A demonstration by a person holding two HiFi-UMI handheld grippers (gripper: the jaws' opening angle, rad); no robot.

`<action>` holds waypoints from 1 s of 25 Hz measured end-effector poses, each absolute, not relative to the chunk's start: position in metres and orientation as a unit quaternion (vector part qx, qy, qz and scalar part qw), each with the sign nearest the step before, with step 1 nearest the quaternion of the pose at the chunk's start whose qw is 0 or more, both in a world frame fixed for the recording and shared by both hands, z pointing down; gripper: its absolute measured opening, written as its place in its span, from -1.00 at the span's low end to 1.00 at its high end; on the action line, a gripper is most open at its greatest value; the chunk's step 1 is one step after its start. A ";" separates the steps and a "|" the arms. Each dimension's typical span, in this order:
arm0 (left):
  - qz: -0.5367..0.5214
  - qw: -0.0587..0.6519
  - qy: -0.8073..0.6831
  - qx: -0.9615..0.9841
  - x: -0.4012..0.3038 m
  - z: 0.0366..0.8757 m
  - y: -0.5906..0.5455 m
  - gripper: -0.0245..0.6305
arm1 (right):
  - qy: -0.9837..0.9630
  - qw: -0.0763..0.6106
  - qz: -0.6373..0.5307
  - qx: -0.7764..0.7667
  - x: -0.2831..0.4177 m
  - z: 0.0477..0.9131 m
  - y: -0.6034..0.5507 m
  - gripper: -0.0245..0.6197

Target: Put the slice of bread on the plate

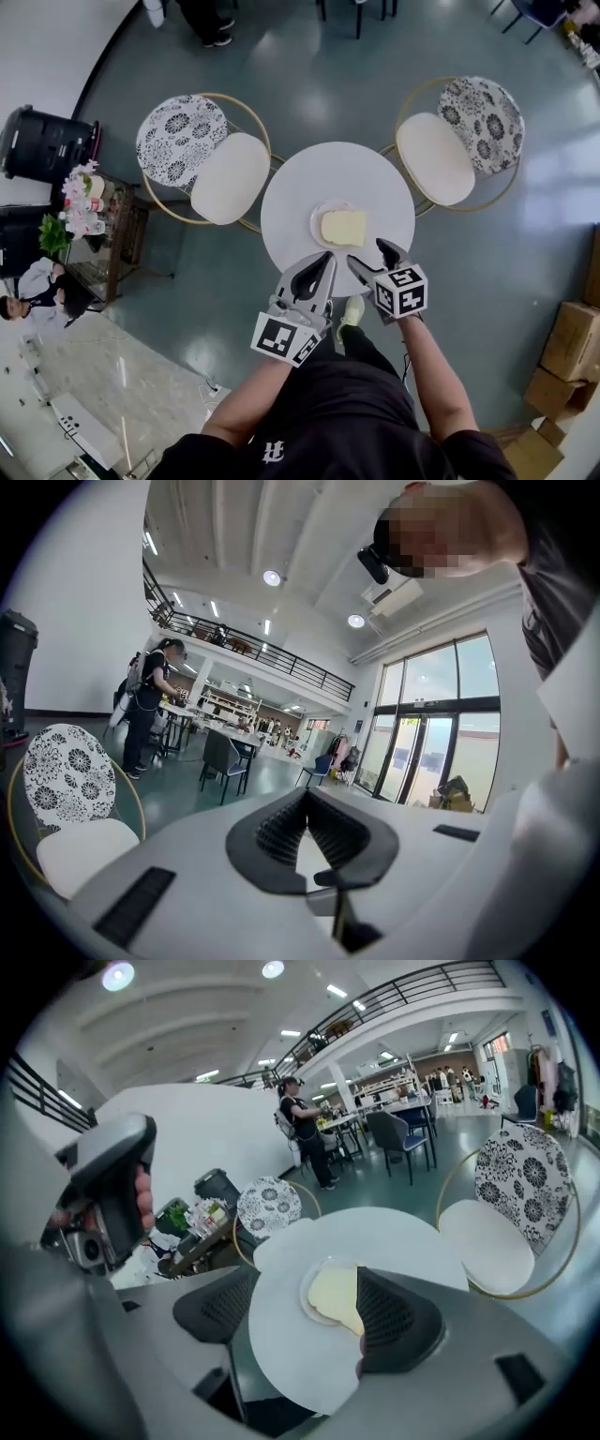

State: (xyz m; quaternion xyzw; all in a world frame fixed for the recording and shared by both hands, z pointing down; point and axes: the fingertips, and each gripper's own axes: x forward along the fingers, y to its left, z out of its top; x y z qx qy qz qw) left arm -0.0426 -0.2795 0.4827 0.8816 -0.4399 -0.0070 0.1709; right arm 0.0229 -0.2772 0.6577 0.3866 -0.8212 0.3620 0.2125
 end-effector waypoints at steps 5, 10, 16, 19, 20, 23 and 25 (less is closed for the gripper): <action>-0.006 0.170 -0.447 0.878 -0.034 0.464 -0.259 -0.91 | -0.855 0.159 0.327 0.370 0.024 0.586 -0.263 0.13; -0.012 0.162 -0.453 0.877 -0.027 0.439 -0.239 -0.91 | -0.882 0.105 0.284 0.360 0.030 0.517 -0.247 -0.06; -0.012 0.148 -0.462 0.875 -0.020 0.407 -0.220 -0.91 | -0.903 0.048 0.224 0.363 0.037 0.437 -0.228 -0.33; -0.016 0.142 -0.462 0.875 -0.013 0.393 -0.212 -0.91 | -0.909 0.023 0.197 0.367 0.045 0.403 -0.216 -0.47; -0.019 0.140 -0.462 0.876 -0.011 0.387 -0.209 -0.91 | -0.910 0.016 0.188 0.368 0.047 0.393 -0.212 -0.51; -0.029 0.128 -0.460 0.878 -0.006 0.366 -0.202 -0.91 | -0.915 0.000 0.165 0.369 0.051 0.365 -0.203 -0.59; -0.035 0.119 -0.459 0.880 -0.004 0.354 -0.200 -0.91 | -0.916 -0.008 0.155 0.370 0.053 0.354 -0.200 -0.63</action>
